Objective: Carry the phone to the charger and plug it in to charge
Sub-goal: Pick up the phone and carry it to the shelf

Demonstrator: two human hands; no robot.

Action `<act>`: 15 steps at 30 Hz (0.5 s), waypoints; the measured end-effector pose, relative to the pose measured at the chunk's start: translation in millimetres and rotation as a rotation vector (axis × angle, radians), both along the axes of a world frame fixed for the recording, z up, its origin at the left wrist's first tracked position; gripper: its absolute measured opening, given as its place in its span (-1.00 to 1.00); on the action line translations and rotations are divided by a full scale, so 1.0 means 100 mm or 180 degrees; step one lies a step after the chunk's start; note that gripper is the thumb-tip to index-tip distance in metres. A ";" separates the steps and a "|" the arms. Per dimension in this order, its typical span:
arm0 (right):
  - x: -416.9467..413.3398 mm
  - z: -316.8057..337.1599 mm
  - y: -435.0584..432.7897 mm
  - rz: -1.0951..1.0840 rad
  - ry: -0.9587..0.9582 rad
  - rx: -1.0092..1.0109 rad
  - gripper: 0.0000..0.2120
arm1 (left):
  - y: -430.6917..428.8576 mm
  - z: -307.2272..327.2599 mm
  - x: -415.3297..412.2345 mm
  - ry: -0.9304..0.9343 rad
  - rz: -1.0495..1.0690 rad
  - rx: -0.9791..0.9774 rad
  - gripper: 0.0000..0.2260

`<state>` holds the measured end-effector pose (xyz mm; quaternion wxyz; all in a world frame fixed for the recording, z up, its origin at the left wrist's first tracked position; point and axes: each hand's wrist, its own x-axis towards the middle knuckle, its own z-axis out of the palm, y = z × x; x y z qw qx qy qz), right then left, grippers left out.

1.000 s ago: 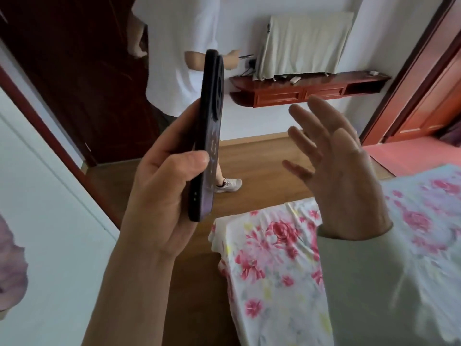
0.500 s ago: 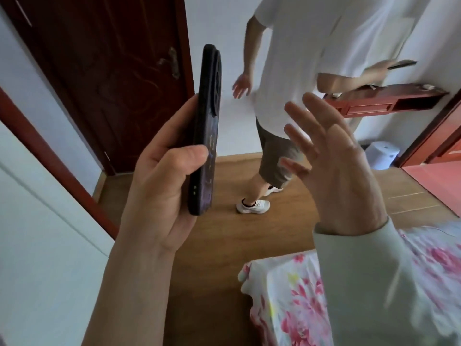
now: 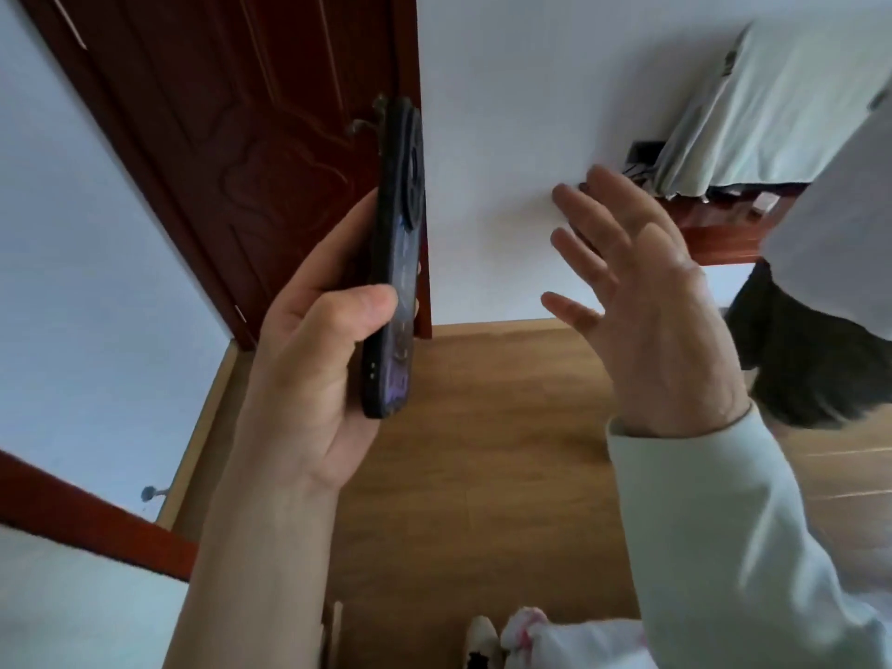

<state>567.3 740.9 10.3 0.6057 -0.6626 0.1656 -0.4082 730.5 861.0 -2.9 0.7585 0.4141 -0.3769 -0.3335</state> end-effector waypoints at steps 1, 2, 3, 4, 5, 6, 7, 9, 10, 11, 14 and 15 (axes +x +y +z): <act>0.13 0.03 -0.18 0.0013 0.0008 -0.0017 -0.31 | -0.18 0.02 0.10 0.0014 0.0008 -0.0016 -0.37; 0.24 0.06 -0.35 0.0037 0.0016 -0.0038 -0.34 | -0.35 0.05 0.20 0.0037 0.0009 -0.0033 -0.37; 0.34 0.08 -0.51 0.0061 0.0009 -0.0038 -0.40 | -0.51 0.07 0.28 0.0046 0.0013 -0.0044 -0.37; 0.44 0.11 -0.66 0.0066 -0.0002 -0.0025 -0.47 | -0.67 0.09 0.37 0.0039 0.0011 -0.0062 -0.37; 0.52 0.13 -0.81 0.0058 -0.0018 -0.0009 -0.50 | -0.82 0.11 0.45 0.0025 0.0001 -0.0086 -0.37; 0.60 0.15 -0.95 0.0056 -0.0026 0.0002 -0.51 | -0.97 0.13 0.52 0.0027 -0.0008 -0.0103 -0.37; 0.67 0.17 -1.09 0.0047 -0.0025 0.0009 -0.51 | -1.11 0.14 0.59 0.0019 -0.0010 -0.0103 -0.37; 0.79 0.19 -1.33 0.0034 0.0009 -0.0058 -0.44 | -1.39 0.16 0.72 0.0007 -0.0011 -0.0076 -0.36; 0.85 0.20 -1.45 0.0010 0.0035 -0.0087 -0.44 | -1.53 0.16 0.79 -0.0005 -0.0021 -0.0061 -0.35; 0.89 0.19 -1.58 -0.0047 0.0049 -0.0085 -0.47 | -1.67 0.16 0.85 -0.0015 -0.0035 -0.0039 -0.35; 1.05 0.19 -1.93 -0.0099 0.0031 -0.0058 -0.51 | -2.09 0.14 1.02 -0.0067 -0.0142 -0.0015 -0.35; 1.10 0.17 -2.08 -0.0162 0.0049 -0.0079 -0.50 | -2.26 0.13 1.10 -0.0076 -0.0227 -0.0017 -0.35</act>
